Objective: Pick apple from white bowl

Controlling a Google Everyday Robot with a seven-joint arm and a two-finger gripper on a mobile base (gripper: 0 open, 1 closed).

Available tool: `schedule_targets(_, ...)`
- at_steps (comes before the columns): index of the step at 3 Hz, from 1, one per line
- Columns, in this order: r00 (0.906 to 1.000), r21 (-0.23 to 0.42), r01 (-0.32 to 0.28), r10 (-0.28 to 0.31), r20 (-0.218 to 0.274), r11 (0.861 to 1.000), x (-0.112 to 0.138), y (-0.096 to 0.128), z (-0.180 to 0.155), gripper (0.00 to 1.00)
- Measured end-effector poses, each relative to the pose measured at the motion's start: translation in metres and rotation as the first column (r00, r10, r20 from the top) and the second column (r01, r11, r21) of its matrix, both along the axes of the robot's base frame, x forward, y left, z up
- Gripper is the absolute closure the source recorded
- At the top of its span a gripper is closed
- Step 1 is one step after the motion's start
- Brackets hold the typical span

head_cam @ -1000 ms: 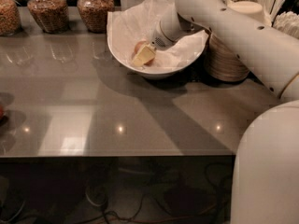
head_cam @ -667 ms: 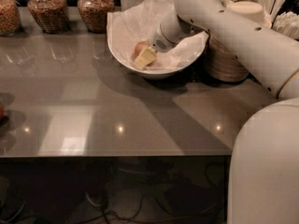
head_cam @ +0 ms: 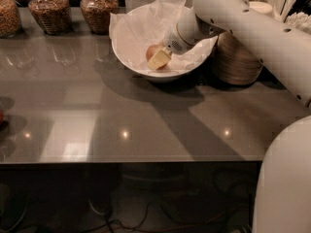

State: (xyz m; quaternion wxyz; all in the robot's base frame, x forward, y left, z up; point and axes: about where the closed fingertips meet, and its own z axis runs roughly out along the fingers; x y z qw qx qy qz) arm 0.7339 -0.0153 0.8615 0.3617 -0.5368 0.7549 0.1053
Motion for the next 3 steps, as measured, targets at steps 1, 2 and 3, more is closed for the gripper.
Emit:
schedule_targets(1,0.9992,0.031,0.028,-0.029,0.028,0.999,-0.02,-0.028,0.025,0.97)
schedule_targets(2,0.9972,0.06,0.047,-0.05,0.056,0.997,-0.043,-0.055,0.048,1.0)
schedule_targets(3,0.9969,0.093,0.028,-0.034,0.071,0.995,-0.092,-0.092,0.062,1.0)
